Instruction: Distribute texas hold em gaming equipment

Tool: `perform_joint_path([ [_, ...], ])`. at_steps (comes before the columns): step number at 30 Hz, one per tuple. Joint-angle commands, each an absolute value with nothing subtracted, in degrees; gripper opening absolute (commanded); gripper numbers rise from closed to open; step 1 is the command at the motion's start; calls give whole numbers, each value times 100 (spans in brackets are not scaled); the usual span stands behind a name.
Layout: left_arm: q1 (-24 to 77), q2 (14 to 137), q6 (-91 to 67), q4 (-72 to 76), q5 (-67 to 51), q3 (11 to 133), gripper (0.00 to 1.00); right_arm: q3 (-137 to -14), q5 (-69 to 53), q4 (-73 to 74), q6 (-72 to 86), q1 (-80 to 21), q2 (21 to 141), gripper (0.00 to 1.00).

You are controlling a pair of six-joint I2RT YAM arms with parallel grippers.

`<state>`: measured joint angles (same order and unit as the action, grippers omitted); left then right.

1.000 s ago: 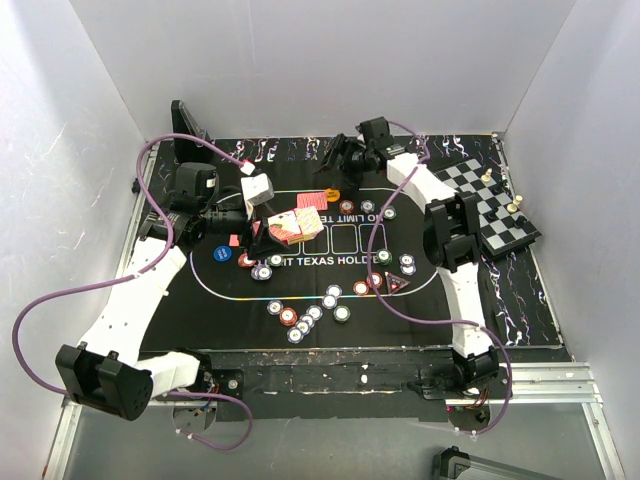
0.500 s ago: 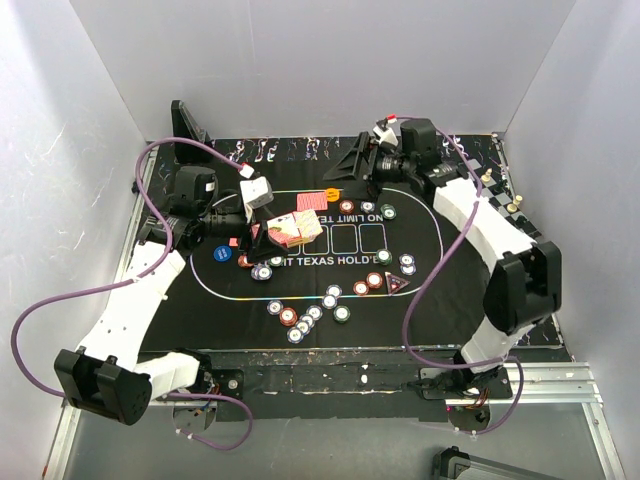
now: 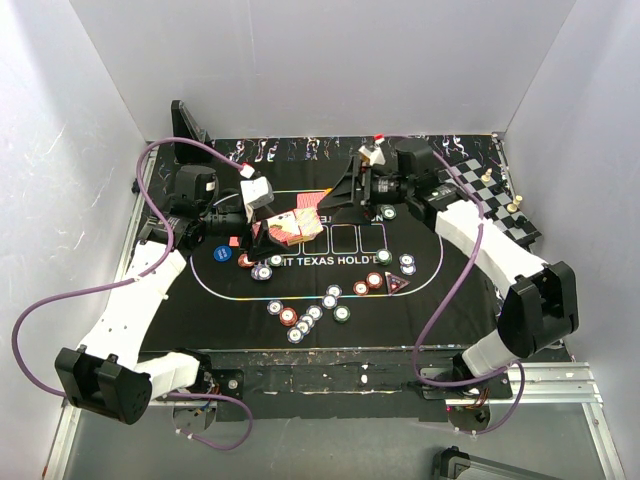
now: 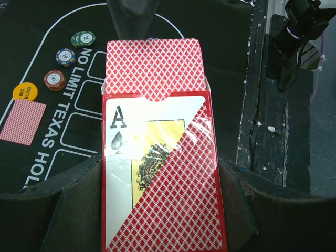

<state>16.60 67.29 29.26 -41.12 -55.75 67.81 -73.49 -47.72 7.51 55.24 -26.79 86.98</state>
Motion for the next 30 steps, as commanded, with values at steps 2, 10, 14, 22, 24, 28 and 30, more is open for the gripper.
perform_joint_path([
  [2,1635,6610,3085,-3885,-5809,6733,0,-7664,-4834,817,5256,-3207,8683,91],
  [10,1635,6627,3146,-3885,-5959,6697,0,-7629,-4808,554,5378,-3401,8798,92],
  [14,1626,6566,3173,-3885,-6047,6680,0,-7427,-4886,203,5624,-3401,8833,87],
  [22,1626,6557,3261,-3885,-6152,6627,0,-7321,-5018,-421,5968,-3471,8807,91],
  [24,1635,6557,3261,-3867,-6144,6627,0,-7321,-5036,-588,6090,-3515,8850,91],
  [28,1626,6548,3278,-3841,-6100,6645,0,-7207,-5141,-1062,6494,-3630,9052,80],
  [30,1635,6548,3305,-3841,-6065,6645,0,-7111,-5168,-1369,6731,-3674,9114,72],
])
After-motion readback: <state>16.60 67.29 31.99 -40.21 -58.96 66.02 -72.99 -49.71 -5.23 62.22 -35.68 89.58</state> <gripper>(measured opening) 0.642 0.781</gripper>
